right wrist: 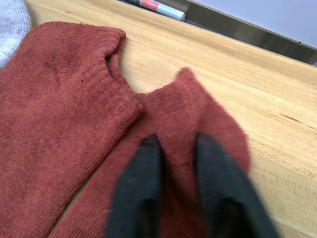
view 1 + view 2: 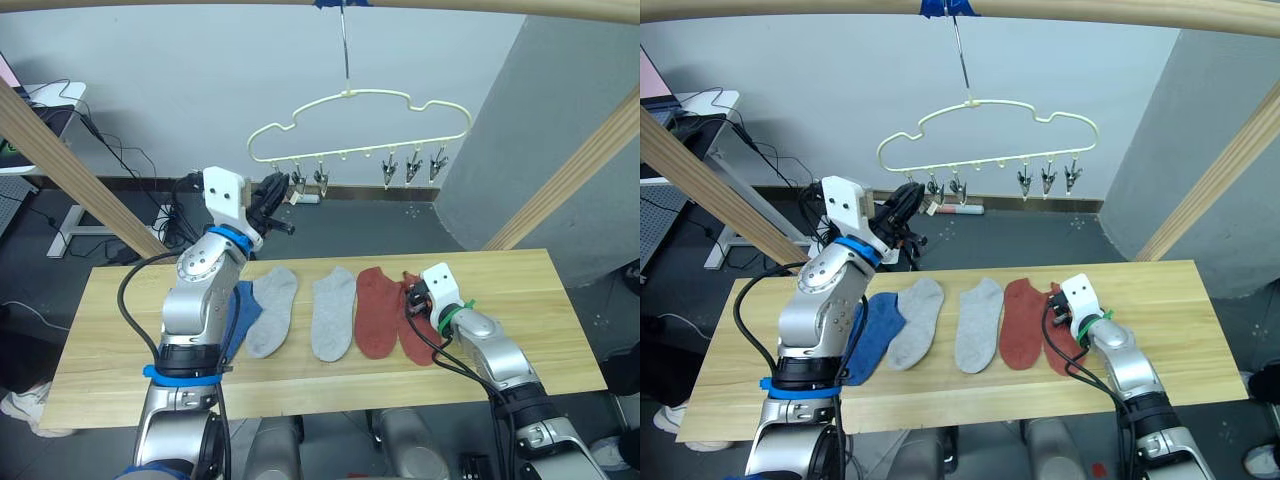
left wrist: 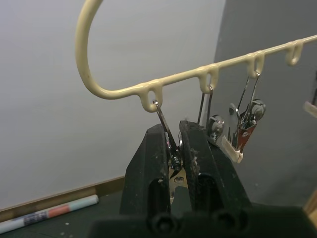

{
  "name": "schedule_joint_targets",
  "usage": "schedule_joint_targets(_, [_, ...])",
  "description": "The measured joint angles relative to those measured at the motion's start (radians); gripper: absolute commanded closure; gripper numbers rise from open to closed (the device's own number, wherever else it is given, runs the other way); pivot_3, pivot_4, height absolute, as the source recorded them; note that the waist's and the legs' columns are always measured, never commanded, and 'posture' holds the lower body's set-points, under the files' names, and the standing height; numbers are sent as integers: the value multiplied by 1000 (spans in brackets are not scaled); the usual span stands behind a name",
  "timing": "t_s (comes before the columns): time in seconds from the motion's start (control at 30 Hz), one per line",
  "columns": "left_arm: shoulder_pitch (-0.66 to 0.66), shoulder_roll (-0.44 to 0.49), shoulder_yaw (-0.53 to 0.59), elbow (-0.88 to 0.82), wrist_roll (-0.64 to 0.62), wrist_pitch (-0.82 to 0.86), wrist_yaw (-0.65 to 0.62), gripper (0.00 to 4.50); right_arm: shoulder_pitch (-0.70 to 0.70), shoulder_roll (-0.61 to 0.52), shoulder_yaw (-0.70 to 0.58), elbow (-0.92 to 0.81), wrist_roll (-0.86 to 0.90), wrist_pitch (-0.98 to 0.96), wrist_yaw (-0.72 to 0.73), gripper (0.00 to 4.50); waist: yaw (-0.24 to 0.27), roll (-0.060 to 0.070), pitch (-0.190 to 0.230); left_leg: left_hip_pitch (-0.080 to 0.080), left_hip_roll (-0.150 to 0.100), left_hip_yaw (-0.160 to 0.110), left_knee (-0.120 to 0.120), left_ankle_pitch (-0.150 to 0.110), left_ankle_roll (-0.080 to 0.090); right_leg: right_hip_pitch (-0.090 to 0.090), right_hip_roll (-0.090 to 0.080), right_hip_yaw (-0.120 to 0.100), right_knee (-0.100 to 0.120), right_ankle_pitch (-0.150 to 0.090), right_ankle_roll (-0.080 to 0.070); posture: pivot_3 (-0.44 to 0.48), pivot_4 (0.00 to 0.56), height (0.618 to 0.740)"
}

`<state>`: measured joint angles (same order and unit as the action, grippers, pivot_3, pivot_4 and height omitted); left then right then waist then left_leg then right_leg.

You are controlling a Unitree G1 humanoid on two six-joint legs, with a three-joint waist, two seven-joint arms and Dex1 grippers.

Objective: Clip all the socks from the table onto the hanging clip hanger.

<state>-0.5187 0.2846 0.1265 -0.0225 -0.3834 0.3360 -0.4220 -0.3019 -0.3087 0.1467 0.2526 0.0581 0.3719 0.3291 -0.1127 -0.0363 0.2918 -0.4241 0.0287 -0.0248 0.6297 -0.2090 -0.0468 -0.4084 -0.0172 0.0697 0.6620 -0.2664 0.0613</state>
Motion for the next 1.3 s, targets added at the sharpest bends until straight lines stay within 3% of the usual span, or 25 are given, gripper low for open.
schedule_joint_targets(0.23, [5, 43, 23, -63, -118, 152, -45, 4412, 47, -46, -3, -98, -12, 15, 33, 4500, 3, 2, 1, -1, 0, 0, 0, 0, 0, -1, 0, 0, -1, 0, 0, -166, 314, 740])
schedule_joint_targets(0.4, [-10, 46, 84, -93, -224, 281, -25, 4412, 61, -186, 20, -411, -82, -16, 109, 4500, 0, 2, 9, -2, 0, 0, 0, 0, 0, -3, 1, 0, 0, 0, 1, -174, 312, 740])
schedule_joint_targets(0.53, [-26, 45, 98, -100, -286, 359, -7, 4412, -15, -176, 90, -505, -127, -72, 147, 4500, -2, 0, 10, -2, 1, -1, -1, 0, -1, -4, 2, 0, 1, 0, 1, -182, 309, 740])
schedule_joint_targets(0.7, [-34, 45, 107, -121, -323, 404, 4, 4412, -85, -72, 180, -479, -175, -115, 145, 4500, 2, -1, 11, -3, 0, -1, 0, 0, -1, -4, -1, 0, 0, 1, -1, -176, 304, 740])
schedule_joint_targets(0.87, [-32, 43, 114, -145, -346, 438, 21, 4412, -173, 50, 231, -333, -201, -175, 118, 4500, 5, -1, 11, -4, 0, -1, 0, 0, -1, -5, -2, -1, 1, 3, -4, -169, 299, 740])
schedule_joint_targets(1.3, [-12, 43, 114, -180, -358, 447, 39, 4412, -265, 129, 233, -170, -207, -329, 114, 4500, 12, -1, 11, -7, 0, -2, 0, 0, -1, -8, -2, -2, 3, 3, -5, -150, 292, 740])
